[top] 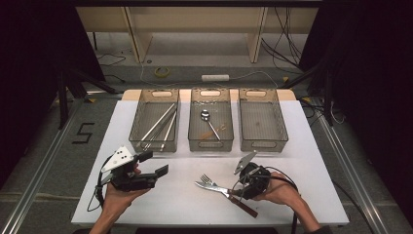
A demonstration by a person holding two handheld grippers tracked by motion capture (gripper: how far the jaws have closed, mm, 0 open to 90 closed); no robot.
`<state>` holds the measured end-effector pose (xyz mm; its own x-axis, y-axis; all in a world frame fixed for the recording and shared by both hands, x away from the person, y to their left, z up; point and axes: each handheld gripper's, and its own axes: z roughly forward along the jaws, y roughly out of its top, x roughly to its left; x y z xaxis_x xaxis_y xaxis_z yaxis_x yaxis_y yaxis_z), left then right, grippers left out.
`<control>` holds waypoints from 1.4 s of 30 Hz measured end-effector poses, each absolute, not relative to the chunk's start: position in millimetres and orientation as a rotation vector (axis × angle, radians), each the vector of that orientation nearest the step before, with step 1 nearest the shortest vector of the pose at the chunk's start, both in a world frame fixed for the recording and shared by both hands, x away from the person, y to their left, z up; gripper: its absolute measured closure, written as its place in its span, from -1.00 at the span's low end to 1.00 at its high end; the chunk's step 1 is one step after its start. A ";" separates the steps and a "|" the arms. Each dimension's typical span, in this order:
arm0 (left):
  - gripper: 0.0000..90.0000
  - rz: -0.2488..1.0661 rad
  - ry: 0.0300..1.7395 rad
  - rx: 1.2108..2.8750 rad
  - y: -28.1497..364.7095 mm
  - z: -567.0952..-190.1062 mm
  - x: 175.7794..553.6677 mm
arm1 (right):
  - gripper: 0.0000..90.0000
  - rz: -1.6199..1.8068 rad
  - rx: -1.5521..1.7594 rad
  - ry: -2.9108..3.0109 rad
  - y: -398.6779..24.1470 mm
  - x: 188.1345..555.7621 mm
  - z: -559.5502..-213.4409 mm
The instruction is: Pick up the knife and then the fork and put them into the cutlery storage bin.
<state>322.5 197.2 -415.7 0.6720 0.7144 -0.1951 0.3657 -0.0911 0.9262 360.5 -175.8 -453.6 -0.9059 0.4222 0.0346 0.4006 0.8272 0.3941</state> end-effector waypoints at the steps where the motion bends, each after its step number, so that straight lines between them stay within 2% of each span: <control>1: -0.58 0.365 0.881 1.702 197.5 -415.7 322.6 | 0.25 0.610 0.669 2.963 -174.9 359.9 -453.8; 8: -0.58 0.367 0.881 1.703 197.3 -415.9 322.4 | 0.44 0.561 0.630 2.987 -170.7 357.4 -458.9; 21: -0.58 0.362 0.886 1.703 197.6 -416.0 322.8 | 0.62 0.518 0.558 2.987 -166.0 353.8 -460.7; 42: -0.58 0.365 0.879 1.714 196.9 -416.0 322.5 | 0.71 0.541 0.466 3.000 -166.2 355.0 -458.6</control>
